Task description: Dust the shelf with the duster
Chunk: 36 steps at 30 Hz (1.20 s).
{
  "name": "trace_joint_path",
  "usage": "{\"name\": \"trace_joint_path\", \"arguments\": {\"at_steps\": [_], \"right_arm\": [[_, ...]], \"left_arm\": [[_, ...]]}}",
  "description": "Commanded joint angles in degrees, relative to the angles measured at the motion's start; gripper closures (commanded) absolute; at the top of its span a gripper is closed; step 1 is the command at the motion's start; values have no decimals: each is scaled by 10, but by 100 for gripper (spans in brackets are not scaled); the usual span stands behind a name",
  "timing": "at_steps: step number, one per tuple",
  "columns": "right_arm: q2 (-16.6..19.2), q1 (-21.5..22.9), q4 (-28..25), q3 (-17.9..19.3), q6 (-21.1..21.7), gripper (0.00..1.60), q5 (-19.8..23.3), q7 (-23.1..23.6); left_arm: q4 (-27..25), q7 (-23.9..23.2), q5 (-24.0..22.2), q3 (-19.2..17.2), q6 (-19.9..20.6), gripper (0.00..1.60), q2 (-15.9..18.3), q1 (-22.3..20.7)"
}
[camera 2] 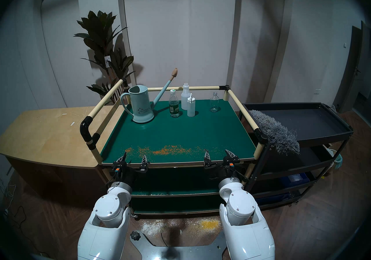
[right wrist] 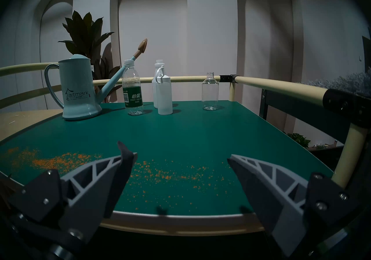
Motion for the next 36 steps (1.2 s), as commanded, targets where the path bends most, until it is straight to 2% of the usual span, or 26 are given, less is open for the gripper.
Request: {"name": "trace_joint_path", "arguments": {"at_steps": [1, 4, 5, 6, 8, 9, 10, 12, 15, 16, 17, 20, 22, 23, 30, 36], "right_arm": [[35, 8, -66, 16, 0, 0, -15, 14], [46, 13, -81, 30, 2, 0, -21, 16], [51, 6, -101, 36, 11, 0, -22, 18], [54, 15, -91, 41, 4, 0, -24, 19], [57, 16, -106, 54, 13, 0, -20, 20], [60, 11, -127, 62, 17, 0, -20, 21], [63, 22, -113, 68, 11, 0, -21, 21], [68, 22, -130, 82, 18, 0, -20, 22], [76, 23, -147, 109, 29, 0, -18, 22], [79, 16, -167, 119, 38, 0, -17, 24], [82, 22, -161, 129, 39, 0, -17, 22], [87, 20, -191, 160, 59, 0, -8, 27], [95, 23, -197, 180, 65, 0, -6, 29], [97, 19, -211, 193, 76, 0, -2, 30], [116, 13, -241, 271, 149, 0, 14, 39], [132, 12, -238, 319, 215, 0, 34, 59]], "left_arm": [[-64, 3, 13, 2, 30, 0, 7, 1], [-81, 1, 13, 7, 29, 0, 5, -4], [-101, 1, 15, 10, 39, 0, 5, 2], [-92, 2, 16, 13, 33, 0, 4, -6], [-107, -1, 16, 19, 39, 0, 4, -1], [-129, -2, 16, 23, 46, 0, 5, 7], [-115, -3, 17, 26, 42, 0, 4, -1], [-132, -7, 18, 34, 50, 0, 5, 4], [-151, -15, 18, 45, 60, 0, 8, 9], [-173, -18, 18, 49, 69, 0, 9, 19], [-166, -20, 17, 53, 68, 0, 11, 16], [-200, -26, 19, 62, 87, 0, 15, 32], [-204, -28, 19, 64, 94, 0, 17, 37], [-221, -30, 20, 65, 104, 0, 18, 46], [-248, -43, 21, 58, 150, 0, 32, 55], [-258, -54, 19, 34, 193, 0, 45, 53]]}}
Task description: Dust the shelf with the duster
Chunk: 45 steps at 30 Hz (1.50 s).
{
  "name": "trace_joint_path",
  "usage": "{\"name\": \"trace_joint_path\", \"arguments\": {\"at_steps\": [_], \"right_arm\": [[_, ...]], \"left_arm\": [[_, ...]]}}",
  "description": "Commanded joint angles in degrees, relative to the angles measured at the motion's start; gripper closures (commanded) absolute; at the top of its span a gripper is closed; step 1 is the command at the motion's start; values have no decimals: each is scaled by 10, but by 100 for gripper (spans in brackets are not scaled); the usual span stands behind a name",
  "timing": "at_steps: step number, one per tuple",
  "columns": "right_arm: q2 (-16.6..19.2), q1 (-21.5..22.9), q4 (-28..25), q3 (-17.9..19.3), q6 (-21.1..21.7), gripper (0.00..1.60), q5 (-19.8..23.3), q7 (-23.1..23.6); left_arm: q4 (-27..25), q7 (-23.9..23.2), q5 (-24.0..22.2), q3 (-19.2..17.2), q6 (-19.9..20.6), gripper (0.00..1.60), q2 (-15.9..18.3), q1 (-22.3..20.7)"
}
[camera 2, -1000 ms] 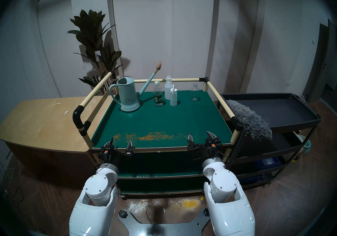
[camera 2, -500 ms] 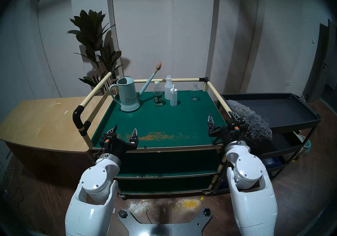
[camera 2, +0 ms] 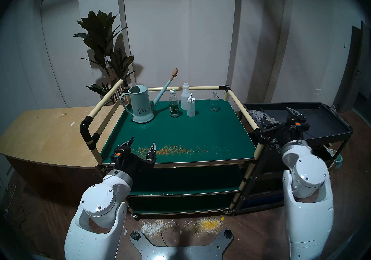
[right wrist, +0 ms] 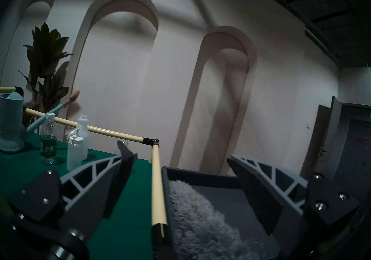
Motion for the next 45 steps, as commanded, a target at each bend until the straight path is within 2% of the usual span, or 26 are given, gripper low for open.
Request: {"name": "trace_joint_path", "arguments": {"at_steps": [1, 5, 7, 8, 15, 19, 21, 26, 30, 36, 38, 42, 45], "right_arm": [[31, -4, -17, 67, 71, 0, 23, 25], [46, -3, 1, 88, 113, 0, 45, 55], [60, 3, 7, 101, 153, 0, 63, 82], [62, 6, 15, 106, 145, 0, 68, 87], [114, 38, 66, 140, 232, 0, 113, 158], [136, 61, 100, 153, 278, 0, 127, 194], [159, 77, 129, 158, 318, 0, 140, 226], [187, 103, 169, 164, 364, 0, 151, 275], [211, 119, 212, 161, 380, 0, 151, 312], [248, 140, 262, 148, 380, 0, 155, 360], [252, 149, 275, 146, 376, 0, 155, 374], [282, 155, 300, 130, 371, 0, 163, 396], [288, 160, 311, 123, 363, 0, 164, 405]], "left_arm": [[-32, -13, -7, -24, 38, 0, 14, -3], [-38, -27, -17, -40, 61, 0, 19, -7], [-42, -36, -24, -50, 73, 0, 24, -12], [-42, -38, -25, -54, 77, 0, 26, -14], [-36, -61, -43, -78, 118, 0, 39, -33], [-31, -69, -49, -82, 140, 0, 42, -47], [-27, -74, -53, -79, 158, 0, 44, -59], [-22, -78, -54, -67, 186, 0, 45, -75], [-19, -75, -51, -55, 208, 0, 44, -86], [-15, -66, -45, -42, 233, 0, 40, -100], [-14, -62, -43, -38, 238, 0, 38, -103], [-12, -53, -38, -32, 247, 0, 33, -108], [-12, -49, -36, -29, 251, 0, 31, -109]]}}
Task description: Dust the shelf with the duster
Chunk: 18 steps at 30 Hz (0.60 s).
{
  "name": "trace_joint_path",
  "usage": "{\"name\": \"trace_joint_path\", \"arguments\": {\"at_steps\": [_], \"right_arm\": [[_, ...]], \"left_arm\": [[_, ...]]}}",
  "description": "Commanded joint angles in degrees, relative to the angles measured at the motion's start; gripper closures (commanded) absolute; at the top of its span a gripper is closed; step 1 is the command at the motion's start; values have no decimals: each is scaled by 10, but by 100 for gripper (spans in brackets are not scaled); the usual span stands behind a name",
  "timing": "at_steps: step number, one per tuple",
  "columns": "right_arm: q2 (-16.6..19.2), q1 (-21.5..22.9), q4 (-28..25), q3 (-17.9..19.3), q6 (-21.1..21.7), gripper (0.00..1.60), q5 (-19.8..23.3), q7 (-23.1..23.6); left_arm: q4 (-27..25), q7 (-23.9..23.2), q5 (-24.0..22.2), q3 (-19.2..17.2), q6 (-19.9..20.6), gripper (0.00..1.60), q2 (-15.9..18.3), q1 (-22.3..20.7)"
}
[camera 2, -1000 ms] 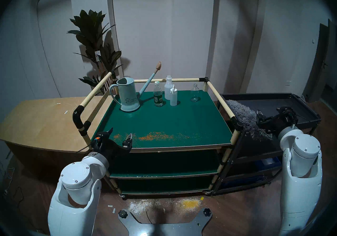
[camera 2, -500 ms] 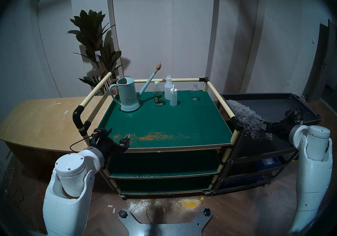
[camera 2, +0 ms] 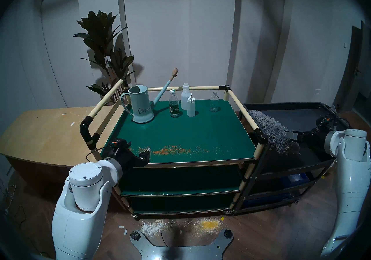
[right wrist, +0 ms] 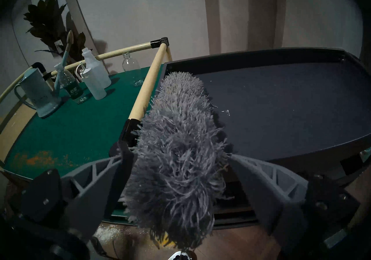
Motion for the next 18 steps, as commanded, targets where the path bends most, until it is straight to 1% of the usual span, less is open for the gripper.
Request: {"name": "trace_joint_path", "arguments": {"at_steps": [1, 3, 7, 9, 10, 12, 13, 14, 17, 18], "right_arm": [[57, 34, 27, -18, -22, 0, 9, 36], [58, 38, 34, -32, -40, 0, 5, 41], [51, 44, 32, -42, -50, 0, 1, 35], [30, 50, 34, -38, -76, 0, 1, 23], [21, 52, 33, -40, -77, 0, -3, 10], [19, 55, 36, -44, -74, 0, -6, 4], [6, 57, 37, -43, -88, 0, -6, -3], [-5, 55, 37, -43, -91, 0, -7, -15], [-28, 53, 33, -37, -94, 0, -8, -39], [-37, 57, 34, -35, -80, 0, -5, -49]], "left_arm": [[-6, 12, 7, 9, 8, 0, -9, -21], [-6, 18, 11, 12, 12, 0, -12, -21], [-6, 23, 13, 14, 14, 0, -13, -19], [-6, 24, 13, 14, 15, 0, -13, -18], [-6, 25, 13, 14, 16, 0, -12, -18], [-7, 26, 15, 15, 17, 0, -11, -17], [-7, 25, 18, 17, 14, 0, -6, -16], [-8, 24, 18, 16, 12, 0, -3, -12], [-10, 23, 17, 13, 12, 0, -2, -8], [-11, 24, 15, 10, 13, 0, -4, -7]]}}
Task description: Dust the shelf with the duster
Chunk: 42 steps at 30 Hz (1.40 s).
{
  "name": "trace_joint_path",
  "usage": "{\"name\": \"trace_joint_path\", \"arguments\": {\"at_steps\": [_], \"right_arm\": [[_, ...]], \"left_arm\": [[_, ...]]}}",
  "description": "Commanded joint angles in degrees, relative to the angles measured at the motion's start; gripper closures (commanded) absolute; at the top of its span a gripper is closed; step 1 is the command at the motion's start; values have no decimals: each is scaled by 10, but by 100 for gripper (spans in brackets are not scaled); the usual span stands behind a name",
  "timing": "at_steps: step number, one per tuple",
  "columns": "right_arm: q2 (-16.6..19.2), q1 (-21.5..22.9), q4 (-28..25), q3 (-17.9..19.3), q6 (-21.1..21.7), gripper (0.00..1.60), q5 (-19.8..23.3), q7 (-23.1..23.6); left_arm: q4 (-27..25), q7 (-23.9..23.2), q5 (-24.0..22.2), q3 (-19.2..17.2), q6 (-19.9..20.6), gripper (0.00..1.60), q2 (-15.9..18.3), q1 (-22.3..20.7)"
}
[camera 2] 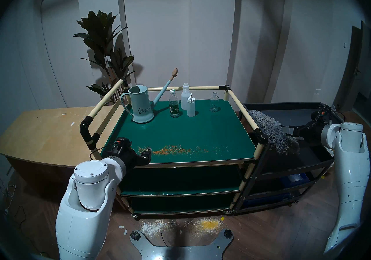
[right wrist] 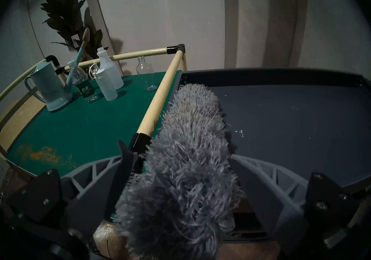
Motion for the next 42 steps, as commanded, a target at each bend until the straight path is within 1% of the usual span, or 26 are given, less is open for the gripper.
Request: {"name": "trace_joint_path", "arguments": {"at_steps": [1, 4, 6, 8, 11, 16, 21, 24, 29, 31, 35, 42], "right_arm": [[-53, 17, -8, 13, -5, 0, 1, -47], [-68, 15, -17, 9, -9, 0, 3, -55], [-76, 14, -24, 5, -3, 0, 5, -58], [-85, 11, -27, 4, -9, 0, 8, -60], [-92, 9, -28, 3, -13, 0, 9, -62], [-102, 11, -30, -2, -10, 0, -2, -87], [-103, 13, -18, -2, -22, 0, -2, -94], [-107, 14, -12, -12, -38, 0, -11, -103], [-112, 23, -10, -18, -30, 0, -8, -104], [-108, 25, -11, -27, -26, 0, -13, -106], [-106, 29, -2, -49, -32, 0, -33, -121], [-104, 36, 2, -67, -14, 0, -49, -139]], "left_arm": [[-14, -3, -4, -8, -7, 0, 4, 3], [-14, -7, -7, -11, -7, 0, 5, 5], [-13, -10, -7, -10, -8, 0, 9, 6], [-14, -12, -7, -10, -8, 0, 11, 7], [-18, -13, -7, -11, -8, 0, 12, 7], [-21, -13, -9, -15, -10, 0, 13, 12], [-24, -9, -10, -20, -12, 0, 11, 20], [-24, -9, -11, -20, -13, 0, 11, 21], [-27, -9, -11, -18, -12, 0, 11, 23], [-28, -8, -11, -17, -11, 0, 11, 24], [-28, -4, -11, -16, -11, 0, 9, 25], [-24, 5, -13, -19, -10, 0, 5, 26]]}}
